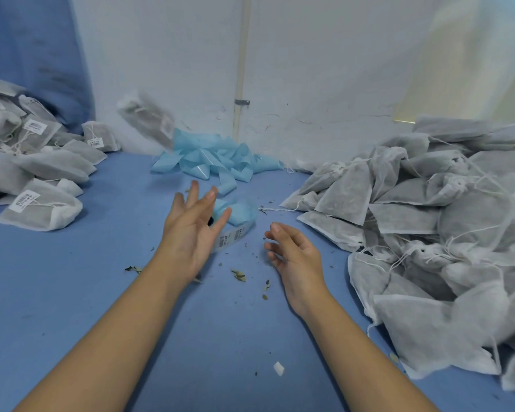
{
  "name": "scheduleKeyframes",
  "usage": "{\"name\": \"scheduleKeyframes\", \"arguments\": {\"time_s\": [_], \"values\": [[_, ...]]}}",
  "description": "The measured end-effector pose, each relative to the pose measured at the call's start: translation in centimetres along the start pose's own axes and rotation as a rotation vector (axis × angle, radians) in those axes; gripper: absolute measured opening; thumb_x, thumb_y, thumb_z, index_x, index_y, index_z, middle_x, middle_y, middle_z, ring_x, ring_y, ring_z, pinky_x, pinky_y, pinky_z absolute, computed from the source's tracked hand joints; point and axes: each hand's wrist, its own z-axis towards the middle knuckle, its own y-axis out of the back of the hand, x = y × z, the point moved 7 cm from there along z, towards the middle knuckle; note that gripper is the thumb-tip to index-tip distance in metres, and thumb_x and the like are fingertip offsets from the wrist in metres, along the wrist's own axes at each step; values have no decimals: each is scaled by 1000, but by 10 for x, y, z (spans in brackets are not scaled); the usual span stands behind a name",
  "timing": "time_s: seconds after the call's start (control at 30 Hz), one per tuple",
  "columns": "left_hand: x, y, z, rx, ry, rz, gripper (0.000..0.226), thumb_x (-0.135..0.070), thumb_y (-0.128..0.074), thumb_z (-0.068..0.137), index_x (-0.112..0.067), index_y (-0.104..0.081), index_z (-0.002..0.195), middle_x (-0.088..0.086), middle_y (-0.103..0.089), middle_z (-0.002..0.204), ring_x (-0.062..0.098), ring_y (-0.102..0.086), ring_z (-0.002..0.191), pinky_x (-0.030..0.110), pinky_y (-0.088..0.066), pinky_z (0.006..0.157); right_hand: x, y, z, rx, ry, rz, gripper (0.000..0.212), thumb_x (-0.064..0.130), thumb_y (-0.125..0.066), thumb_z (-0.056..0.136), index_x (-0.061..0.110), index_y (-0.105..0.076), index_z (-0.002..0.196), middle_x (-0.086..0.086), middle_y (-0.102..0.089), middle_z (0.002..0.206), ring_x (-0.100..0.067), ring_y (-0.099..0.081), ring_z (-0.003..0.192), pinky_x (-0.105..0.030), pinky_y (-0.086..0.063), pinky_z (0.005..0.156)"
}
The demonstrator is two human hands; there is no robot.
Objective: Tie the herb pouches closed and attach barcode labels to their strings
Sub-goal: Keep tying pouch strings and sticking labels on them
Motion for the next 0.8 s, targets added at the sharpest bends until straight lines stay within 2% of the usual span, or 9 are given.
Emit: {"name": "scheduleKeyframes", "arguments": {"time_s": [0.07, 0.2, 0.4, 0.57, 0.7, 0.8], "values": [[6, -3, -5, 49, 36, 85, 78, -1, -53, 92, -11, -4, 152, -3, -45, 144, 16, -63, 113, 37, -56, 84, -1, 2, 1, -27, -16, 46, 14, 16, -66, 88, 15, -67, 102, 1, -70, 89, -10, -66, 73, -19, -52, 64], [17, -9, -9, 124, 85, 199, 42, -7, -54, 92, -14, -43, 132, 0, -66, 123, 22, -70, 99, 30, -58, 73, -2, 11, 6, -78, -74, 282, 38, 4, -57, 91, 22, -54, 124, -1, -59, 115, -20, -69, 91, -24, -55, 69], [29, -15, -17, 201, 121, 466, 29, -14, -55, 91, -14, -56, 121, 1, -73, 105, 20, -71, 81, 23, -52, 68, 11, 40, 19, -177, -82, 534, 55, 2, -48, 93, 31, -37, 138, 3, -52, 108, -25, -62, 104, -31, -51, 81], [34, -12, -16, 184, 139, 495, 25, -12, -54, 91, -15, -61, 115, 2, -74, 100, 17, -70, 72, 24, -48, 67, 7, 52, 24, -218, -99, 573, 25, 3, -47, 95, 18, -40, 114, 4, -52, 107, -19, -64, 97, -27, -51, 72], [37, -8, -15, 179, 148, 524, 21, -10, -54, 92, -17, -63, 110, 1, -74, 97, 14, -69, 70, 21, -48, 64, 7, 51, 23, -249, -66, 549, 24, 7, -49, 97, 11, -47, 120, 3, -51, 123, -17, -66, 95, -26, -51, 72], [39, -4, -13, 166, 152, 562, 19, -9, -54, 92, -18, -65, 105, 0, -75, 95, 13, -68, 71, 21, -48, 65, 9, 46, 20, -223, -57, 517, 18, 8, -50, 97, 10, -52, 115, 2, -52, 126, -16, -68, 92, -24, -50, 75]]}}
